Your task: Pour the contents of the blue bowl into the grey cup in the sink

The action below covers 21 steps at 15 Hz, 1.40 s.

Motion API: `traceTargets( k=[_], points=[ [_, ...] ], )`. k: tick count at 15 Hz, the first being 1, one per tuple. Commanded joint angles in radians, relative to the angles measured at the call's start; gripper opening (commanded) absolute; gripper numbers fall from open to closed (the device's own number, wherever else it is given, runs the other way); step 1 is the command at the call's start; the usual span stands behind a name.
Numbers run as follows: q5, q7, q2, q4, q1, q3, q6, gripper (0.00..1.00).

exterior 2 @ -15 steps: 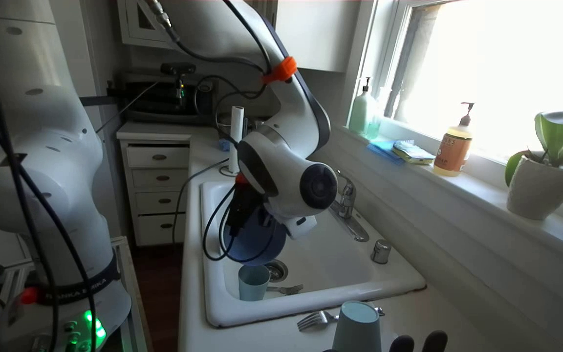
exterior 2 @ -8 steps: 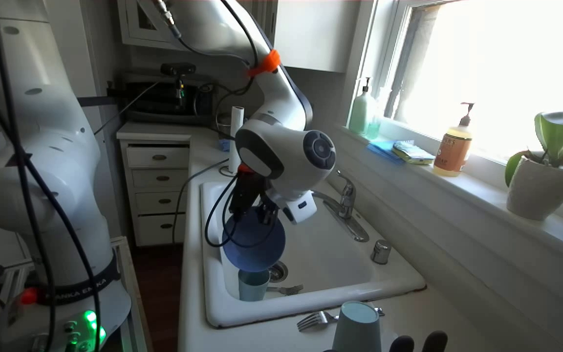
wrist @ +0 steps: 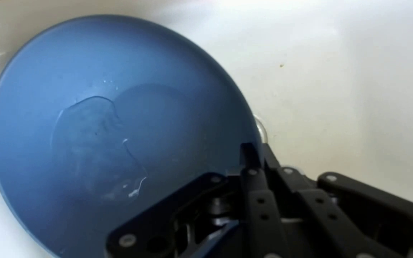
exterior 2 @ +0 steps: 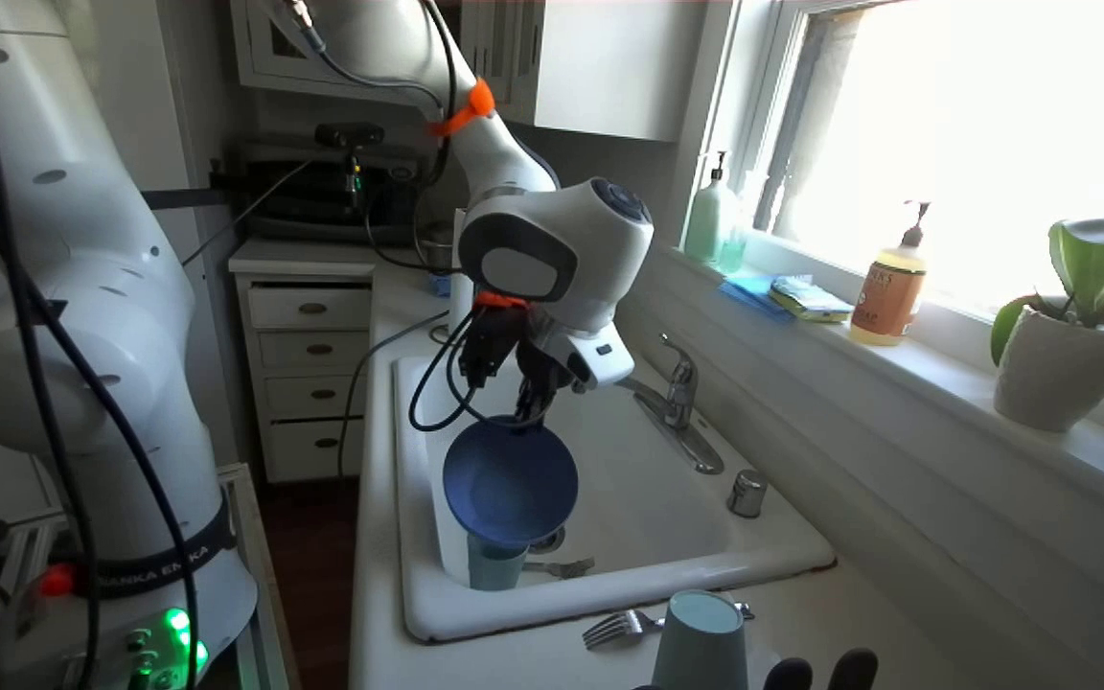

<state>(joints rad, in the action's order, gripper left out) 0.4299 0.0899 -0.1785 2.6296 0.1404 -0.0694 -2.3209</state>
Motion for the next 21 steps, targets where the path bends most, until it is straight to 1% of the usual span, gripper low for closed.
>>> traceTargets(
  k=[1,5,6,7,8,9,14,15,16,19,21],
  points=[
    [-0.219,0.171,-0.070,-0.003,0.015,0.017,-0.009,0.01],
    [-0.437,0.245,-0.108,-0.025,0.054,0.015,-0.046,0.01],
    [-0.462,0.262,-0.109,-0.032,0.065,0.009,-0.065,0.01],
    [-0.468,0.289,-0.107,-0.038,0.072,0.008,-0.081,0.01],
    [-0.418,0.236,-0.087,-0.034,0.046,-0.001,-0.056,0.01],
    [-0.422,0.237,-0.089,-0.037,0.051,-0.004,-0.059,0.04],
    [-0.422,0.237,-0.080,-0.037,0.046,-0.004,-0.057,0.04],
    [-0.421,0.236,-0.069,-0.056,0.053,-0.011,-0.052,0.01],
    [-0.417,0.229,-0.057,-0.073,0.061,-0.024,-0.042,0.01],
    [-0.451,0.248,-0.025,-0.132,0.113,-0.066,-0.049,0.01],
    [-0.468,0.232,0.008,-0.190,0.144,-0.101,-0.040,0.01]
  ],
)
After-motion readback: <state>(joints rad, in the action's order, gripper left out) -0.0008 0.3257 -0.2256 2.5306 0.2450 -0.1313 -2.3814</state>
